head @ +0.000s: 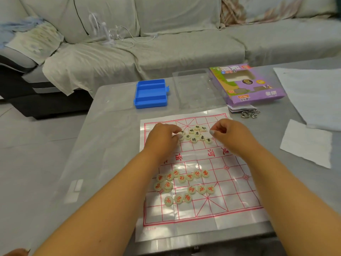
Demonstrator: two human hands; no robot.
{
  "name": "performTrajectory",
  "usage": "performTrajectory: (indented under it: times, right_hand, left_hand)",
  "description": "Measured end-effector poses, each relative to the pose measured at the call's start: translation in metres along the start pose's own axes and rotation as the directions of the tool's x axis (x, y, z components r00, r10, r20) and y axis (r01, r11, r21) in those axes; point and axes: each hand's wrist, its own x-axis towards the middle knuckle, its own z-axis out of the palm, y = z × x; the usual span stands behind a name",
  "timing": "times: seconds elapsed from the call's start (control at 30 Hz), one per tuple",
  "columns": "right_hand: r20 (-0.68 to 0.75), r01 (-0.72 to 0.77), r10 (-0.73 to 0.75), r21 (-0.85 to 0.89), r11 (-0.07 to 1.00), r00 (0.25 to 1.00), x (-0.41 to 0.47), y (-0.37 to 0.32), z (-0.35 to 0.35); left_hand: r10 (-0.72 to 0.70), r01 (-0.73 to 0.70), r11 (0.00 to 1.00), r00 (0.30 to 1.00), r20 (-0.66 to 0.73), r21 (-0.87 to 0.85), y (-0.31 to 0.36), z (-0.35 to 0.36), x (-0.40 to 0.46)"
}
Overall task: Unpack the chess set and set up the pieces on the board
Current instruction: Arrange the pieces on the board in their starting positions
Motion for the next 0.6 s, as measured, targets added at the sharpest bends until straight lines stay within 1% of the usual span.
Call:
performTrajectory:
  times: [0.13, 0.2, 0.27, 0.33, 0.37, 0.4, 0.43, 0.5, 0.53, 0.6]
  right_hand:
    - [0.027, 0.026, -0.027, 0.030, 0.999, 0.999, -0.030, 0.005, 0.004]
    - [0.029, 0.035, -0.037, 0.065, 0.997, 0.999, -0.046, 0.007, 0.008]
    - [0.032, 0.056, -0.059, 0.099, 0.994, 0.998, -0.061, 0.006, 0.012]
    - [0.062, 0.086, -0.093, 0.113, 0.990, 0.994, -0.077, 0.004, 0.016]
    - [0.086, 0.103, -0.113, 0.114, 0.988, 0.990, -0.086, 0.001, 0.018]
    - [0.117, 0.131, -0.143, 0.102, 0.986, 0.983, -0.093, -0.001, 0.021]
    - [0.150, 0.178, -0.185, 0.061, 0.982, 0.971, -0.102, -0.003, 0.024]
    - [0.217, 0.309, -0.285, -0.083, 0.948, 0.934, -0.116, -0.007, 0.031]
    - [0.240, 0.364, -0.323, -0.148, 0.920, 0.915, -0.121, -0.008, 0.035]
    - [0.278, 0.422, -0.356, -0.235, 0.875, 0.892, -0.128, -0.008, 0.041]
  left_hand:
    - [0.053, -0.052, 0.999, 0.998, -0.039, 0.004, 0.002, -0.011, -0.045]
    - [0.061, -0.060, 0.998, 0.998, -0.029, 0.028, -0.003, -0.013, -0.069]
    - [0.077, -0.077, 0.996, 0.997, 0.010, 0.049, -0.010, -0.013, -0.092]
    - [0.075, -0.079, 0.996, 0.994, 0.081, 0.049, -0.015, -0.010, -0.116]
    - [0.069, -0.078, 0.994, 0.990, 0.124, 0.070, -0.017, -0.008, -0.125]
    - [0.069, -0.092, 0.987, 0.984, 0.167, 0.131, -0.019, -0.005, -0.134]
    - [0.066, -0.112, 0.969, 0.976, 0.207, 0.219, -0.021, -0.002, -0.141]
    - [0.037, -0.134, 0.919, 0.966, 0.258, 0.372, -0.022, 0.004, -0.151]
    - [0.016, -0.132, 0.898, 0.963, 0.270, 0.419, -0.022, 0.006, -0.155]
    - [-0.006, -0.132, 0.870, 0.961, 0.278, 0.476, -0.019, 0.010, -0.161]
